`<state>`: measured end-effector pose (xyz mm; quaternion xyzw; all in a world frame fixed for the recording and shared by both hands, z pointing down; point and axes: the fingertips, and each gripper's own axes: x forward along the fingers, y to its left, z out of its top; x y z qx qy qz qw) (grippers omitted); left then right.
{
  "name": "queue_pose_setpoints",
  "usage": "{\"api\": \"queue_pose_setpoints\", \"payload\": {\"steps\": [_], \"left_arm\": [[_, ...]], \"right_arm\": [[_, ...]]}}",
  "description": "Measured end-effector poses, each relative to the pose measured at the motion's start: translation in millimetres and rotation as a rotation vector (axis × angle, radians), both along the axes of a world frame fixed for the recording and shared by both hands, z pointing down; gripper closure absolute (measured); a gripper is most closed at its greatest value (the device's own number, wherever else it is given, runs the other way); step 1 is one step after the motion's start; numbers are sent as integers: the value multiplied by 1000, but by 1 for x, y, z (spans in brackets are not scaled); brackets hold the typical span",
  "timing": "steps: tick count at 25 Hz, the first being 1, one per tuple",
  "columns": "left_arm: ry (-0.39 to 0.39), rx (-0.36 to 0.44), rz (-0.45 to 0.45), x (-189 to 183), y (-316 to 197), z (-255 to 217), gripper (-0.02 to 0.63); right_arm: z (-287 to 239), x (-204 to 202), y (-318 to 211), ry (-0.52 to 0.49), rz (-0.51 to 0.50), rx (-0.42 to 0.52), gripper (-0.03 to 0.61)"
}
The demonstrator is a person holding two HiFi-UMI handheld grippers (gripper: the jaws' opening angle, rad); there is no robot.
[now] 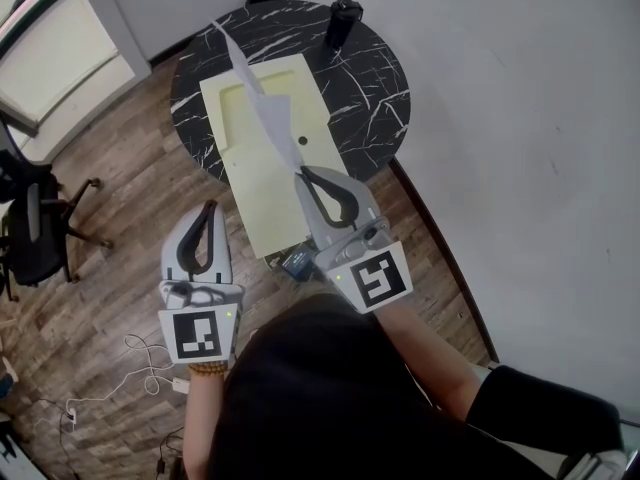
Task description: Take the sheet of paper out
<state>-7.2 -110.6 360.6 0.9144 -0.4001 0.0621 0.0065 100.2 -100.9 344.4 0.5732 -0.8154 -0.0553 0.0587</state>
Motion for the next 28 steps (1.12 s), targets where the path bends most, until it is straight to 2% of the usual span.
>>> {"api": "queue_pose_setpoints", "payload": {"steps": [28], "left_arm": [[-21,-32,-5,11,-24,13,606]], "right_arm": [[19,12,-28,9,-16,-35,577]]}}
